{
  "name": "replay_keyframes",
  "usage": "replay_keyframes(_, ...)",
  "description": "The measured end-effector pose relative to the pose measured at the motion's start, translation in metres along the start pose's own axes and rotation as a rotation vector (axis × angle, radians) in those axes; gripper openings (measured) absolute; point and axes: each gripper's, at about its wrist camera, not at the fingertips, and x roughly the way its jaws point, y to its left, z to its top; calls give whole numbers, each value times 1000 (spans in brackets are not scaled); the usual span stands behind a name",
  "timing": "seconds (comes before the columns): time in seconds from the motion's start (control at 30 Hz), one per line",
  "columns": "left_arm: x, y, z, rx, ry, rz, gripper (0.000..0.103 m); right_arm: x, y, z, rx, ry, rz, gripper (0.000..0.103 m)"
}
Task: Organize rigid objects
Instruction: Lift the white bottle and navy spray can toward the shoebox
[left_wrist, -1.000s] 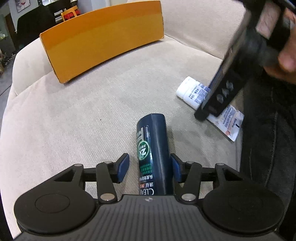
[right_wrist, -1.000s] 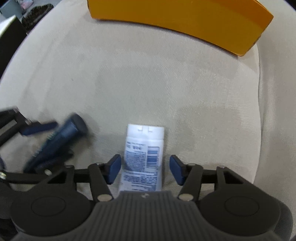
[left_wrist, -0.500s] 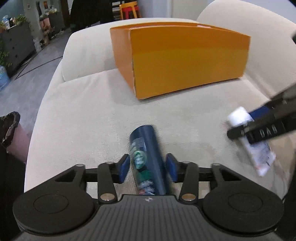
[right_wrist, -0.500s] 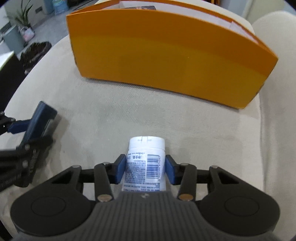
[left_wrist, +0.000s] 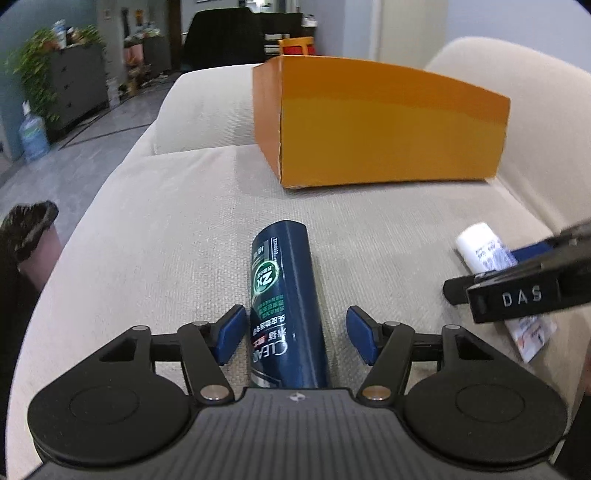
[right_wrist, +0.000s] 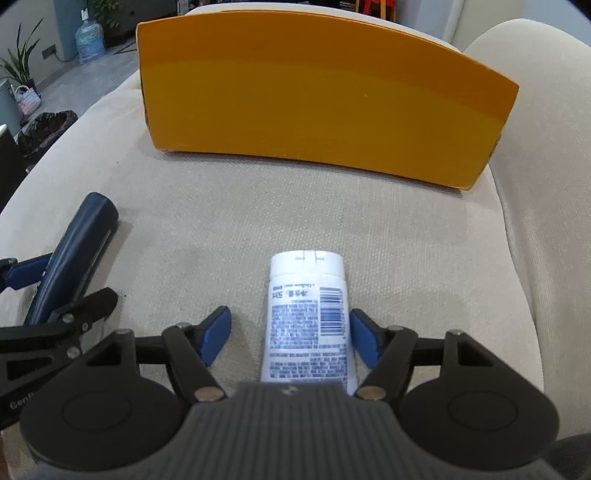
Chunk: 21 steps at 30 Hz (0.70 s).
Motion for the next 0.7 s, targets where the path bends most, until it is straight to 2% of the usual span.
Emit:
replay_keyframes(0.13, -1, 0, 1, -26, 10, 11, 76, -1, -8, -9, 47, -68, 34, 69)
replay_keyframes(0.2, -1, 2, 3, -63, 30, -10, 88, -1, -8, -8, 50, -67, 32, 69)
replay_keyframes(0.3, 1, -3, 9, -35, 78, 2, 89, -1, -4, -5, 27, -50, 17, 70)
replay_keyframes(0.43, 3, -3, 9, -28, 90, 2, 87, 3, -3, 0, 30, -27, 7, 73)
replay_keyframes(0.53, 1, 2, 9, -43, 92, 10, 75, 3, -6, 0, 43, -11, 9, 78)
replay_keyframes(0.7, -3, 1, 9, 1, 104, 0, 67, 3, -6, 0, 44, -9, 16, 78)
